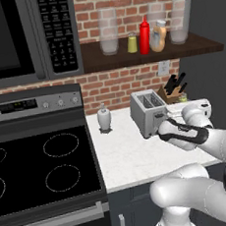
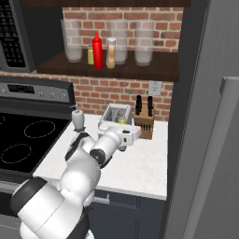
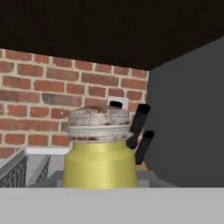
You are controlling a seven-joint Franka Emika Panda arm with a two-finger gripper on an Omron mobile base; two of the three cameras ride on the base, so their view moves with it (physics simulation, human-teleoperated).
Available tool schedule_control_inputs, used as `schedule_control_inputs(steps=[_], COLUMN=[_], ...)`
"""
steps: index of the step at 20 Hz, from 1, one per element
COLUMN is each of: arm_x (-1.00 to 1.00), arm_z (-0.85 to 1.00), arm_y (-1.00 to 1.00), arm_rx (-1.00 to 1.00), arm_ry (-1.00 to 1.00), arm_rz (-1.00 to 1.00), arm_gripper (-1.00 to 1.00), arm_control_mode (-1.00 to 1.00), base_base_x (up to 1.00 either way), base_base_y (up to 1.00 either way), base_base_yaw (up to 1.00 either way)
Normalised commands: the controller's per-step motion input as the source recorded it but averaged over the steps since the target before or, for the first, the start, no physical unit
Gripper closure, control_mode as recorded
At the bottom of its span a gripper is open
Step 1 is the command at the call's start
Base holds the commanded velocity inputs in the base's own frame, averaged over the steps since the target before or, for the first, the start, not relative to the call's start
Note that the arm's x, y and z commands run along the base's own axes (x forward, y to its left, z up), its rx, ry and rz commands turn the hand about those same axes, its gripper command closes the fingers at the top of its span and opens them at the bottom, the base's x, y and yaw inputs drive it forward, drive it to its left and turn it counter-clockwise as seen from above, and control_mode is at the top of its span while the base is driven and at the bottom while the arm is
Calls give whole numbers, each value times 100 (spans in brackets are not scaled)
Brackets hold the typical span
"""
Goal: Put the shaker and condiment bottle from the counter next to their counterparts in the cabinet.
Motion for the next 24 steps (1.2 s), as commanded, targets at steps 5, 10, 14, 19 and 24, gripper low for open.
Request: schedule_control_inputs(steps=[5, 10, 14, 19, 24], arm_x=[-58, -63, -32, -19, -13], arm_z=[100, 100, 94, 68, 48], arm_y=[0, 0, 19, 54, 78], arm_rx=[11, 11, 6, 1, 0], arm_ry=[0, 0, 2, 4, 8], arm_rz=[0, -1, 0, 0, 0], arm_gripper=[100, 100, 100, 100, 100], arm_control_mode=[-100, -100, -100, -100, -100], base_base_x=[0, 0, 0, 0, 0], base_base_y=[0, 0, 0, 0, 0], base_base_yaw=[0, 0, 0, 0, 0])
